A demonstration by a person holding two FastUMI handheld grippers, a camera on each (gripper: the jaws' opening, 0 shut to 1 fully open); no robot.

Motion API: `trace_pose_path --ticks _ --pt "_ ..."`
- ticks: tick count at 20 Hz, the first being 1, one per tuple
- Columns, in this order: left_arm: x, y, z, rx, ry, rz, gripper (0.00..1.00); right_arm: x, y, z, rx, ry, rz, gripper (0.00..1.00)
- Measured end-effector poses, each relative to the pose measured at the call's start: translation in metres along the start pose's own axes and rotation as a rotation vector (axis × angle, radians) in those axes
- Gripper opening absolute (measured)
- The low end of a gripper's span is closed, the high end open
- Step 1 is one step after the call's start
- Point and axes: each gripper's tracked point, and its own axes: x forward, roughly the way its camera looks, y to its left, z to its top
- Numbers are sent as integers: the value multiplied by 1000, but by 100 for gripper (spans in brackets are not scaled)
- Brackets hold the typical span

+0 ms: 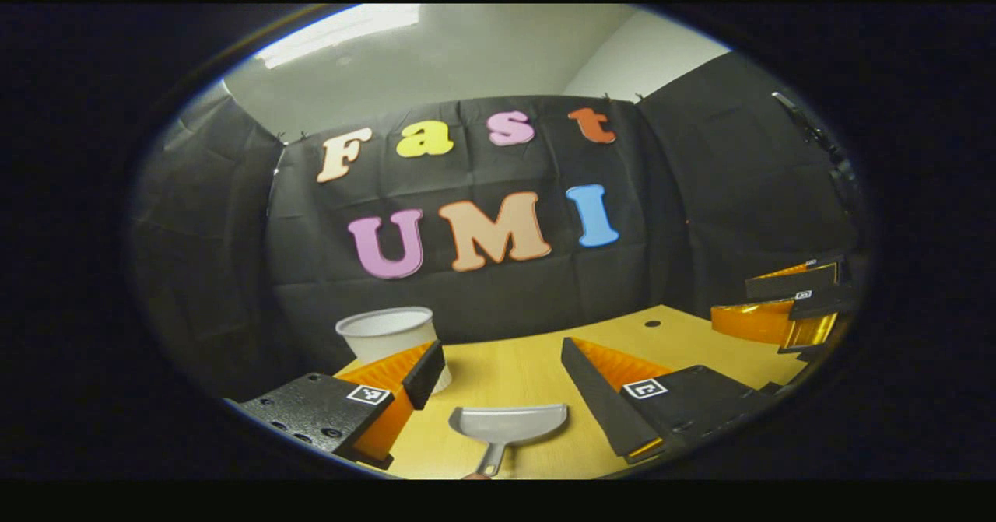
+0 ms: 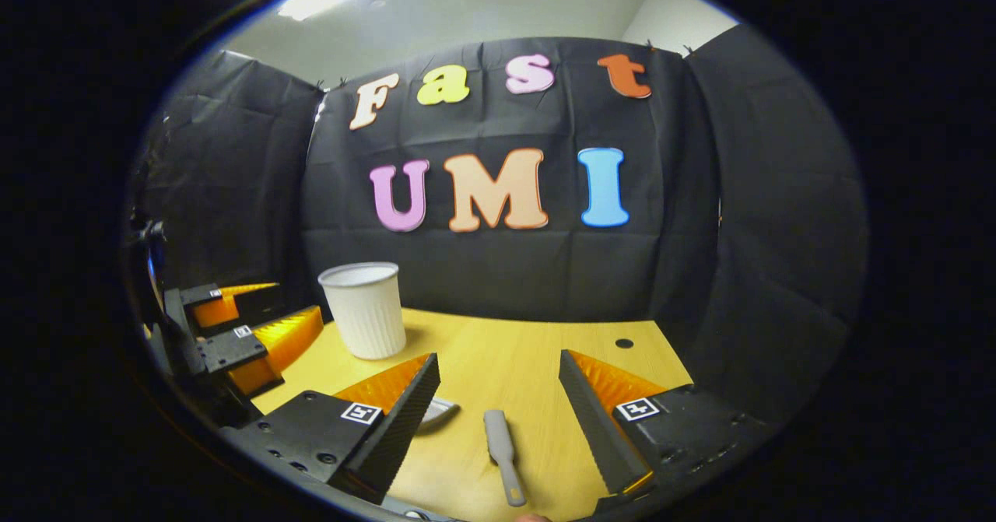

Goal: Pick up the small broom and dustpan from the desktop, sweep the trash into the dustpan with the broom, and then empty the trash into the garbage bin.

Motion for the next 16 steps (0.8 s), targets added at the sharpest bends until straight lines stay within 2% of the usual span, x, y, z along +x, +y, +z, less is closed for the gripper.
trace_pose_path --ticks 4,5,6,8,9,10,11,13,14,16 --pt "-4 12 16 -29 -57 -8 93 -21 7 44 32 -85 -51 92" --pt "-2 18 21 -43 -71 4 93 -24 8 48 26 -95 -62 92" --pt "1 24 21 -58 -80 7 99 -24 11 50 24 -105 -72 92" --pt "2 25 22 -74 -84 -10 100 -25 16 51 23 -113 -85 92" --pt "1 27 24 -73 -95 -13 93 -24 17 52 24 -119 -92 92" --pt "2 31 28 -71 -104 -16 93 -26 17 53 21 -118 -98 92" --pt "3 32 32 -69 -115 -17 99 -24 17 53 19 -116 -104 92" --pt "4 33 37 -66 -131 -21 100 -26 18 54 21 -116 -107 92" --pt "4 32 37 -66 -135 -24 92 -25 18 55 21 -118 -110 92" --pt "5 32 39 -66 -144 -29 92 -25 18 57 19 -122 -113 92"
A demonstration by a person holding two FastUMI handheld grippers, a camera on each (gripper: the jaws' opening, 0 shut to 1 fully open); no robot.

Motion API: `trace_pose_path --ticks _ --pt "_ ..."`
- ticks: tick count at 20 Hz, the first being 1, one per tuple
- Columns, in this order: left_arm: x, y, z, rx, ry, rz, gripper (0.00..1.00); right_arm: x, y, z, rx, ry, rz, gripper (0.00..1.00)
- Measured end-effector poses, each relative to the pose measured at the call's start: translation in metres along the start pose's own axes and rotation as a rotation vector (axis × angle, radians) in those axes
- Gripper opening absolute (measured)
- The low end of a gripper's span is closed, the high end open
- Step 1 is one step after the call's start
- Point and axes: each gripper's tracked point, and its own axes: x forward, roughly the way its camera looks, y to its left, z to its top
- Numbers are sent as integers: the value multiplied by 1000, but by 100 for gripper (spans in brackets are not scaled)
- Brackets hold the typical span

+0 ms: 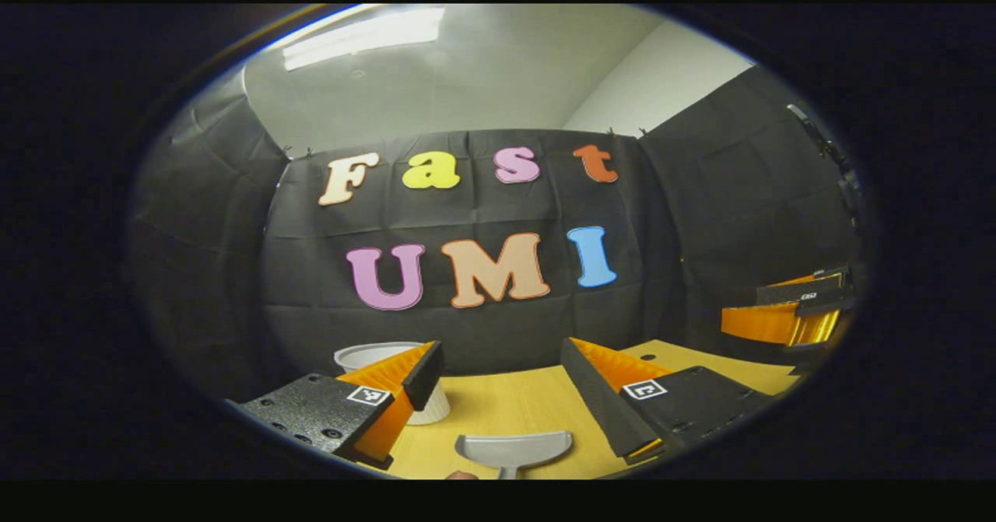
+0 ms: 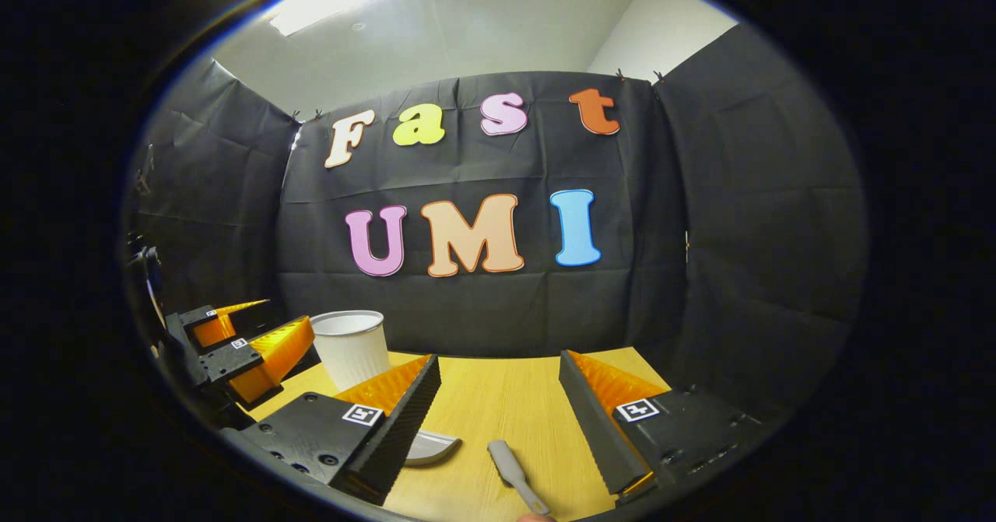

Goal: Pick up the small broom and dustpan from the desktop, sweep the trash into the dustpan with the broom, and then empty the trash into the garbage bin.

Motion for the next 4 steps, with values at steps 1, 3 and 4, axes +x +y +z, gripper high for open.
trace_pose_path --ticks 1,3,4 --pt "0 -1 0 -2 0 -4 92 -1 1 0 -1 0 0 92" --pt "1 0 -2 -5 5 -6 92 -1 0 -1 -3 -1 1 92" --pt "1 1 -2 -7 3 -4 92 0 1 -1 -2 -1 3 92"
